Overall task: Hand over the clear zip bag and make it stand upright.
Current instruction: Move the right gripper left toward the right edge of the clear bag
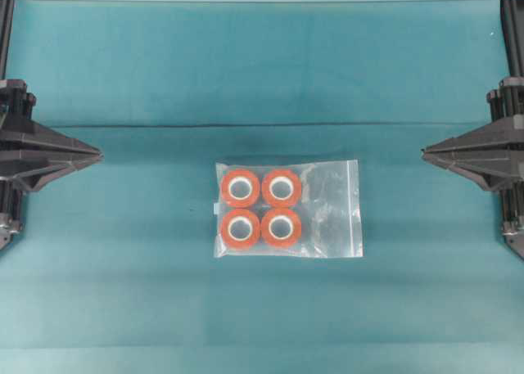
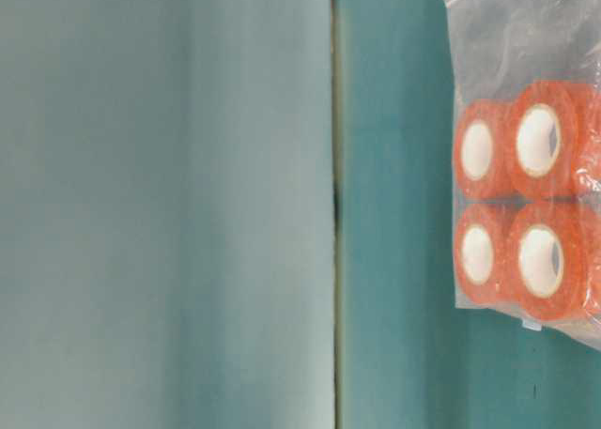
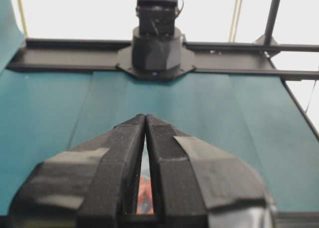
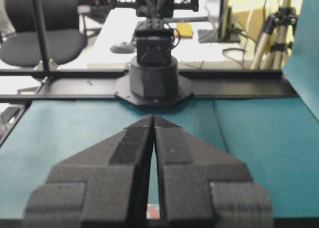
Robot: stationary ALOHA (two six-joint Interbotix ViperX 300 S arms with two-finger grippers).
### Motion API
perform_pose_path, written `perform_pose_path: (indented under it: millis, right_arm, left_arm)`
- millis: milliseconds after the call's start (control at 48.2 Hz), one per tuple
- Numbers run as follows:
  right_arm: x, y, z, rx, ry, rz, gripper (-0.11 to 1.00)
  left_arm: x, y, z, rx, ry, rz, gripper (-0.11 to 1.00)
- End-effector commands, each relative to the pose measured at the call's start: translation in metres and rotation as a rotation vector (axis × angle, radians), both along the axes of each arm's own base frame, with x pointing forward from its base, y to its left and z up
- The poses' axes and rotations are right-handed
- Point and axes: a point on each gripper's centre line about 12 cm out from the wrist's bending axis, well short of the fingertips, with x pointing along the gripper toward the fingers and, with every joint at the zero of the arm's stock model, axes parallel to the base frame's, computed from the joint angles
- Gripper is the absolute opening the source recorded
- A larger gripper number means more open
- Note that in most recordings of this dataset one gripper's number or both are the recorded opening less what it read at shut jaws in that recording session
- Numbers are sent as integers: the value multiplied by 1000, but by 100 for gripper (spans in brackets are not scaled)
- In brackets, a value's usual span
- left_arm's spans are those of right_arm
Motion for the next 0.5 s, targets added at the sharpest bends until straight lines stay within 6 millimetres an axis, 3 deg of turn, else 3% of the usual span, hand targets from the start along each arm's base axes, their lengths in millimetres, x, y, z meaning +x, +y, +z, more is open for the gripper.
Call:
perform_pose_path:
  millis: [0, 145, 477]
  right_arm:
    - [3, -2, 4, 30, -3, -11, 9]
    - [19, -8, -7, 255, 167, -46, 0]
    - [48, -12, -44, 808, 362, -150, 0]
  left_arm:
    - [14, 1, 4, -12, 23, 5, 14]
    - [32, 0, 9, -26, 46, -3, -1]
    - [44, -2, 16, -17, 80, -11, -1]
